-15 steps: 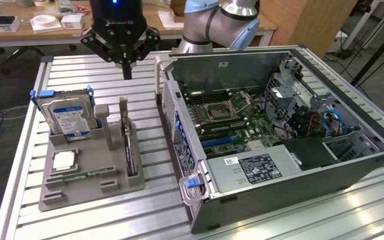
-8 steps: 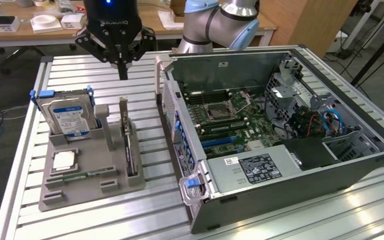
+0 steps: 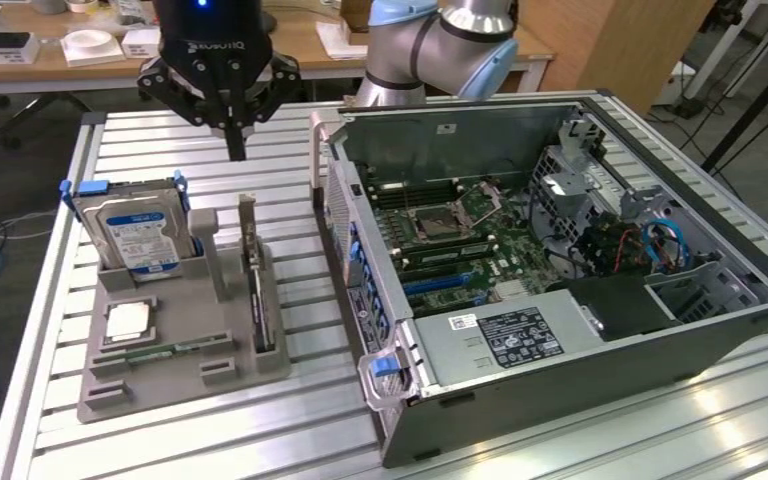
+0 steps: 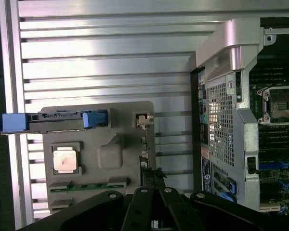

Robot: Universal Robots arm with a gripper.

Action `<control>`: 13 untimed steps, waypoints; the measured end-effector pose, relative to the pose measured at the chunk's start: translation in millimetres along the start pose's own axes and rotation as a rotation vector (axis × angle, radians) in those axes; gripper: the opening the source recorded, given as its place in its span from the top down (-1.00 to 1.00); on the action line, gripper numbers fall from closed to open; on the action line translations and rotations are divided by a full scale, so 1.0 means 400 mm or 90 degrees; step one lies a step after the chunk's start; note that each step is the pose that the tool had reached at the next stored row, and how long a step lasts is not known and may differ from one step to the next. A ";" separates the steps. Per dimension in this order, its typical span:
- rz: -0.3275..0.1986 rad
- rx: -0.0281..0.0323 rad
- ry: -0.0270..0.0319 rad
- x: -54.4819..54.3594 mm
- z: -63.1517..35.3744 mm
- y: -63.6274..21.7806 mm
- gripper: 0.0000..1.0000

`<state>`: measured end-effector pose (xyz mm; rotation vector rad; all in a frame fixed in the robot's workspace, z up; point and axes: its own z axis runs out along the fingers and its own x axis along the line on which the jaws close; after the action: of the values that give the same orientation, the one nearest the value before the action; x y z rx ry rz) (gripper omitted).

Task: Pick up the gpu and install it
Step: 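Reach for the gpu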

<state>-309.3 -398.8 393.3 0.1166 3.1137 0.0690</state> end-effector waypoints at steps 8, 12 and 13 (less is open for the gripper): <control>0.000 0.0000 0.0000 0.023 -0.001 -0.002 0.79; 0.000 0.0000 0.0000 0.034 -0.001 -0.003 0.79; 0.000 0.0000 0.0000 0.037 -0.001 -0.003 0.79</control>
<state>-324.2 -398.8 393.3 0.1167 3.1137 0.0691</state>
